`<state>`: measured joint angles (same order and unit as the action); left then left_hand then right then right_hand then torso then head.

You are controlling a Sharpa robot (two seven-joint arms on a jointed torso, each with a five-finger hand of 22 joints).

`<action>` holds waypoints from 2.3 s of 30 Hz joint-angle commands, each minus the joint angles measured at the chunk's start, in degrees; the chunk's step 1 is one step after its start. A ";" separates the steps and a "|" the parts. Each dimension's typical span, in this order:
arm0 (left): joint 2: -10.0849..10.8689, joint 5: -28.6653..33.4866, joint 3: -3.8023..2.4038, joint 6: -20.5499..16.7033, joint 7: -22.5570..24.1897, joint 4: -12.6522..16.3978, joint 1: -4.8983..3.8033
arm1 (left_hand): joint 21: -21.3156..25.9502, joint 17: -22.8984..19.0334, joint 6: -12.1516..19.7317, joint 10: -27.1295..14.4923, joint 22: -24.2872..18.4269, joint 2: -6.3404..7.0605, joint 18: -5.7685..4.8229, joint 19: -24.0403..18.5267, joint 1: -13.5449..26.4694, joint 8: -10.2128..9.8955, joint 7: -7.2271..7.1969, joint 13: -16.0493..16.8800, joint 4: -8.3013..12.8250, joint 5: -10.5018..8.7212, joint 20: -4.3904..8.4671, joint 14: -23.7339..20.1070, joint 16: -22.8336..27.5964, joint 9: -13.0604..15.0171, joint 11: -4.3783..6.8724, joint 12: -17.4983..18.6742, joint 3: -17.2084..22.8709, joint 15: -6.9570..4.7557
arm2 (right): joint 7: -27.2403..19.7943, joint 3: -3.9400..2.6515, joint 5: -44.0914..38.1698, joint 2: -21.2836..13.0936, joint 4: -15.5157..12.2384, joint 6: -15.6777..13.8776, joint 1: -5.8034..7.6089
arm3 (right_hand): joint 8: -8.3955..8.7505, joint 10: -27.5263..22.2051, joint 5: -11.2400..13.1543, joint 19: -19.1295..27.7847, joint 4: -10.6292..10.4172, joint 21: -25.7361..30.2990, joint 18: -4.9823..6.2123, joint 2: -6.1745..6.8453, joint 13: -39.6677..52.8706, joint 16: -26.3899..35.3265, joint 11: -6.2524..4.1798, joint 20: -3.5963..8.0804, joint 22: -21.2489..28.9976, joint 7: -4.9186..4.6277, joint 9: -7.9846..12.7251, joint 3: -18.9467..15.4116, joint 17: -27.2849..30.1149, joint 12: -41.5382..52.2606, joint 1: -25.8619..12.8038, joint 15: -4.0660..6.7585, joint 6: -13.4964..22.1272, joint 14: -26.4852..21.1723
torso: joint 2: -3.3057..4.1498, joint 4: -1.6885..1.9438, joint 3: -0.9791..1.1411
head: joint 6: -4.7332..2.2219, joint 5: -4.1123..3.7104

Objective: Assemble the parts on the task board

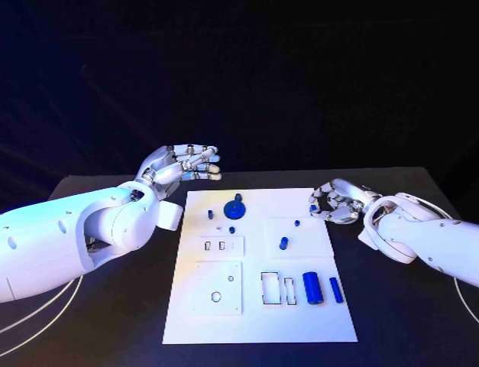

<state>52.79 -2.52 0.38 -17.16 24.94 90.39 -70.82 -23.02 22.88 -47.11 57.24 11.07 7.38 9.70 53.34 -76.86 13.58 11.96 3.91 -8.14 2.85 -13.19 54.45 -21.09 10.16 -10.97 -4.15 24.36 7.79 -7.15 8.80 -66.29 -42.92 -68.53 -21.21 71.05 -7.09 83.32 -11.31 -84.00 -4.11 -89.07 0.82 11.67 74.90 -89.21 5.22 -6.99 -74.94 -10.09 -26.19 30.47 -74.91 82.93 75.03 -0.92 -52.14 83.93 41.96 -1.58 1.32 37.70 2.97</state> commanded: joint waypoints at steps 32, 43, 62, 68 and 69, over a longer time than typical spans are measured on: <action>-0.02 0.20 -0.04 1.10 0.39 -0.01 -0.02 | -0.43 0.25 0.52 -0.58 0.18 -0.08 0.47 -0.57 0.29 -0.30 2.31 0.08 0.00 0.19 0.04 -0.43 -0.34 0.10 -0.01 0.19 0.16 0.04 | 0.58 0.02 -0.82 0.95 1.59 1.83 -0.46 | -1.19 0.37 0.92 -5.42 0.26 -0.24 -0.60 -0.96 8.46 -0.36 -0.46 0.01 -14.52 0.56 -0.44 0.76 -14.00 0.44 -0.26 0.19 -1.91 5.81 | -0.01 0.00 0.09 | 0.19 0.05; -0.02 0.20 -0.04 1.12 0.35 -0.05 -0.02 | -0.43 0.25 0.52 -0.58 0.18 -0.08 0.47 -0.57 0.29 -0.30 2.31 0.08 0.00 0.19 0.04 -0.43 -0.34 0.10 -0.01 0.19 0.16 0.04 | 0.31 0.02 -0.39 0.93 1.41 0.00 -0.58 | -2.28 0.67 0.91 -5.65 0.25 -0.51 -0.69 -1.64 8.73 -0.36 -1.03 0.39 -14.74 1.26 -0.98 0.87 -14.01 0.69 -0.81 0.66 -3.37 5.81 | 0.00 -0.05 0.09 | 0.28 0.05; -0.21 0.20 -0.02 1.29 0.20 -0.49 -0.02 | -0.64 0.48 0.50 -0.56 0.32 -0.19 0.49 -0.77 0.37 -0.28 2.33 0.09 -0.01 0.20 0.01 -0.60 -0.53 0.15 -0.02 0.15 0.16 0.05 | 5.48 -0.34 2.24 -0.69 -7.23 -5.70 1.93 | -3.70 0.74 -1.35 -6.00 0.56 -0.93 -0.82 -3.36 8.67 -0.23 -1.89 1.21 -15.06 2.10 -1.86 1.56 -13.71 0.55 -1.06 1.46 -4.12 5.74 | -0.18 -0.06 0.00 | 0.20 -0.16; -0.43 0.20 -0.01 1.32 0.08 -0.76 -0.02 | -0.64 0.48 0.50 -0.56 0.32 -0.19 0.49 -0.77 0.37 -0.28 2.33 0.09 -0.01 0.20 0.01 -0.60 -0.53 0.15 -0.02 0.15 0.16 0.05 | 12.03 -0.44 -1.06 -0.50 -14.42 -6.54 3.25 | -3.90 0.65 -1.85 -5.86 0.71 -0.76 -0.77 -3.71 8.57 -0.15 -1.92 1.27 -14.93 2.14 -2.02 1.74 -13.52 0.41 -1.07 1.49 -4.07 5.70 | -0.35 0.01 -0.11 | 0.21 -0.25; -0.49 0.20 0.00 1.34 0.06 -0.84 -0.02 | -0.64 0.48 0.50 -0.56 0.32 -0.19 0.49 -0.77 0.37 -0.28 2.33 0.09 -0.01 0.20 0.01 -0.60 -0.53 0.15 -0.02 0.15 0.16 0.05 | 13.55 -0.44 -1.76 -0.17 -15.66 -6.64 3.34 | -3.90 0.65 -1.85 -5.86 0.71 -0.76 -0.77 -3.71 8.57 -0.15 -1.92 1.27 -14.93 2.14 -2.02 1.74 -13.52 0.41 -1.07 1.49 -4.07 5.70 | -0.40 0.05 -0.15 | 0.31 -0.21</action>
<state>52.48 -2.51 0.41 -16.88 24.79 89.54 -70.81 -23.46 23.31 -47.11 57.24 11.34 7.38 9.71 52.91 -76.86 13.58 11.96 3.91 -8.14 2.85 -13.21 54.25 -21.44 10.26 -10.97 -4.15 24.36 8.00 0.68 8.35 -65.41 -43.32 -83.08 -27.02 74.30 -10.62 83.92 -12.99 -84.02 -3.31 -89.75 0.82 8.60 74.91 -89.21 3.78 -6.12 -74.95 -8.18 -27.96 31.89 -74.93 83.51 73.83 0.23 -56.05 84.03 41.69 -1.60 1.26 37.85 2.71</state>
